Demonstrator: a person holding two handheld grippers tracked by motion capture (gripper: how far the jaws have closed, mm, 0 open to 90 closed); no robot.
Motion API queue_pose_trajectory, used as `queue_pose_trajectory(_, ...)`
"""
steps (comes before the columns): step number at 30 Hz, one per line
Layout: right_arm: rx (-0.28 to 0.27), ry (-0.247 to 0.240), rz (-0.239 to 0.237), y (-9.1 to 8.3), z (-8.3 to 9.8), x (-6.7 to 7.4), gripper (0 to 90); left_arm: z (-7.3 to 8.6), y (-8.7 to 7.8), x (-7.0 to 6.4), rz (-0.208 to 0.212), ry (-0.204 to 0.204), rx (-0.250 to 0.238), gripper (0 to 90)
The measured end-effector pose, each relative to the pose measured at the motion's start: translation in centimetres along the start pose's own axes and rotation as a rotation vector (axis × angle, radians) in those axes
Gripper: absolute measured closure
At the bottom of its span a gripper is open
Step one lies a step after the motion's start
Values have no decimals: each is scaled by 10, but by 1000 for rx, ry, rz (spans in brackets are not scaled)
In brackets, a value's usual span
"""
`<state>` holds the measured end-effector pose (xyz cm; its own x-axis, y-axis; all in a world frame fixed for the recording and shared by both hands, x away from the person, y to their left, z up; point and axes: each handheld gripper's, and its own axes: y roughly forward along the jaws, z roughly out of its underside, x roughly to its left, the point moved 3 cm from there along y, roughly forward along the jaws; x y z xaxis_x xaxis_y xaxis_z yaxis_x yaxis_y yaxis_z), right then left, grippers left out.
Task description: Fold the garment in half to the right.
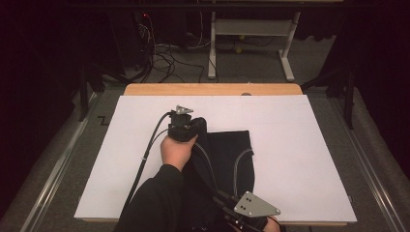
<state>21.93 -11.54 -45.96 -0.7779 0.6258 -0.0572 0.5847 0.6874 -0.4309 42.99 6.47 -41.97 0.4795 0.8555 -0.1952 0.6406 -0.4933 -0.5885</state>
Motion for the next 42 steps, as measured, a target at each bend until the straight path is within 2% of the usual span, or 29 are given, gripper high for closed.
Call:
queue_pose_trajectory(27,13,28,46,-33,19,-15,759,-10,27,-48,40,53,24,749)
queue_pose_trajectory(33,39,43,60,-37,27,-19,754,-8,40,-57,46,54,47,745)
queue_pose_trajectory(38,85,68,63,-38,36,-24,737,-6,53,-64,49,60,74,735)
queue_pose_trajectory(42,95,76,64,-42,40,-26,715,-5,60,-69,53,68,80,720)
